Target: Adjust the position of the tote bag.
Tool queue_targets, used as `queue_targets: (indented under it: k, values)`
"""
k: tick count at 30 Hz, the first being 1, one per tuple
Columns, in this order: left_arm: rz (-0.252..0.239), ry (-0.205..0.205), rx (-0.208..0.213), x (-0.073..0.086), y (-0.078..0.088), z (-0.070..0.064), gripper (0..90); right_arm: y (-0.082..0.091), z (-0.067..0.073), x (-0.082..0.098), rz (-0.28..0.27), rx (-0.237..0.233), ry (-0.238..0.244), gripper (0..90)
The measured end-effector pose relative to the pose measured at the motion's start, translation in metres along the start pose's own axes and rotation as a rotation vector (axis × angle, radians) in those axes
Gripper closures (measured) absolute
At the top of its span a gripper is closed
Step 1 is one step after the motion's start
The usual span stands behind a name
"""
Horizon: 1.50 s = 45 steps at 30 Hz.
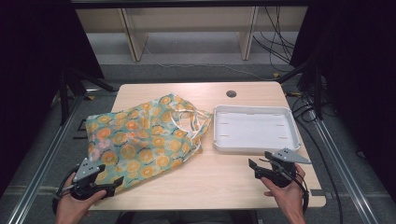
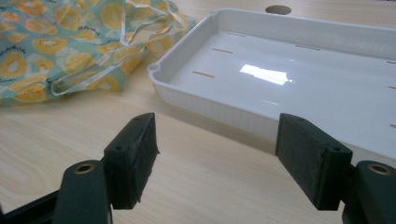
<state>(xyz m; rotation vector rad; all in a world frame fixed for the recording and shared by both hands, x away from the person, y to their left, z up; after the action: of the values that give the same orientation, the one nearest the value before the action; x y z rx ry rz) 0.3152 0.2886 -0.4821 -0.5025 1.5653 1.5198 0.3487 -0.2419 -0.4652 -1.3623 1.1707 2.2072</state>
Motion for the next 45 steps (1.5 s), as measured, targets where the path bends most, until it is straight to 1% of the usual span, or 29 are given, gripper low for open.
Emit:
queue_targets:
  k: [4,5,6,7,8,10,11,12,15,17,19,22,23,25,26,27,28,30,31,32,33,34,35,36,37,39,40,41,45]
  values:
    - [0.001,-0.001,-0.002,0.0,0.0,0.0,16.0,-0.002,0.004,0.001,0.002,-0.002,-0.024,28.2]
    - [0.001,-0.005,-0.007,0.0,0.0,0.0,16.0,-0.002,0.005,0.001,0.022,-0.006,-0.035,27.7]
    - [0.001,0.006,-0.006,0.0,0.0,0.0,16.0,-0.004,0.005,0.001,0.02,-0.009,-0.018,27.3]
    - [0.002,-0.002,-0.006,0.0,0.0,0.0,16.1,-0.005,0.007,0.001,0.014,-0.02,-0.03,27.3]
    - [0.003,0.001,-0.006,0.0,0.0,0.0,16.2,-0.006,0.005,0.001,0.019,-0.028,0.012,27.3]
    - [0.008,0.0,-0.006,0.0,0.0,0.0,16.5,-0.009,0.007,0.0,0.04,-0.038,0.011,27.4]
    - [0.008,0.002,-0.004,0.0,0.0,0.0,16.6,-0.01,0.009,0.001,0.042,-0.039,-0.014,27.4]
    - [0.008,0.002,-0.004,0.0,0.0,0.0,17.0,-0.011,0.008,0.0,0.05,-0.051,0.01,27.4]
    - [0.014,0.01,-0.001,0.0,-0.001,0.0,17.4,-0.017,0.011,-0.001,0.045,-0.077,0.026,27.4]
    - [0.014,0.011,-0.005,0.0,-0.001,0.0,17.4,-0.019,0.014,-0.002,0.063,-0.085,0.019,27.4]
    - [0.015,0.006,-0.005,0.0,0.0,0.0,17.6,-0.024,0.016,-0.003,0.056,-0.099,0.044,27.4]
    - [0.013,0.01,-0.008,0.0,0.0,0.001,17.8,-0.033,0.023,-0.007,0.06,-0.134,0.075,28.3]
    - [0.019,0.006,-0.007,0.0,0.0,0.002,17.8,-0.037,0.028,-0.008,0.07,-0.148,0.064,28.3]
    - [0.016,0.013,-0.014,0.0,0.0,0.003,17.8,-0.047,0.035,-0.012,0.069,-0.183,0.103,28.4]
    - [0.012,0.021,-0.017,0.0,0.0,0.004,17.8,-0.052,0.04,-0.014,0.081,-0.206,0.112,28.4]
    - [0.012,0.021,-0.017,0.0,0.0,0.004,17.8,-0.052,0.04,-0.014,0.081,-0.206,0.112,28.4]
    - [0.007,0.024,-0.03,-0.001,0.0,0.006,17.8,-0.066,0.053,-0.017,0.108,-0.244,0.142,29.6]
    - [0.019,0.01,-0.036,0.0,0.001,0.009,17.8,-0.078,0.064,-0.02,0.13,-0.283,0.158,31.3]
    - [0.011,0.019,-0.039,-0.001,0.001,0.009,17.8,-0.086,0.069,-0.021,0.133,-0.304,0.181,31.4]
    - [0.031,-0.016,-0.041,-0.001,0.002,0.012,17.8,-0.095,0.075,-0.023,0.14,-0.323,0.195,32.1]
    - [0.01,0.029,-0.045,-0.001,0.0,0.01,17.8,-0.103,0.081,-0.024,0.151,-0.35,0.199,33.8]
    - [0.019,0.001,-0.056,-0.001,0.001,0.013,17.9,-0.111,0.086,-0.025,0.161,-0.373,0.207,34.3]
    - [0.013,0.017,-0.051,-0.001,0.0,0.013,18.3,-0.119,0.091,-0.026,0.179,-0.385,0.21,34.5]
    - [0.039,-0.014,-0.065,-0.001,0.002,0.016,19.0,-0.127,0.096,-0.027,0.199,-0.395,0.221,35.5]
    - [0.031,0.011,-0.072,-0.001,0.001,0.016,19.2,-0.135,0.101,-0.027,0.212,-0.398,0.228,36.0]
    - [0.021,0.03,-0.073,-0.001,-0.001,0.018,19.3,-0.15,0.108,-0.028,0.232,-0.424,0.221,37.1]
    - [0.033,0.019,-0.08,-0.001,-0.001,0.021,19.3,-0.158,0.11,-0.028,0.234,-0.421,0.222,37.0]
    - [0.024,0.034,-0.081,-0.002,-0.002,0.022,19.3,-0.165,0.112,-0.028,0.249,-0.42,0.228,36.8]
    - [0.035,0.034,-0.104,-0.003,-0.007,0.029,20.3,-0.188,0.117,-0.026,0.301,-0.396,0.231,37.1]
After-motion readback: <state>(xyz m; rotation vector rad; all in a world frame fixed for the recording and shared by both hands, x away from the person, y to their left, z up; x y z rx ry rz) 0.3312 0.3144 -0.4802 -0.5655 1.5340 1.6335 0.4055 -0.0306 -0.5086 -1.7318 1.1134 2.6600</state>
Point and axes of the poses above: each handheld gripper's, and its own axes: y roughly backward along the jaws, x roughly out of its underside, z roughly to its left, the point moved 3 cm from there along -y, roughly forward along the jaws, and after that the axes turned 14 degrees about -x, right-handed, at the moved point
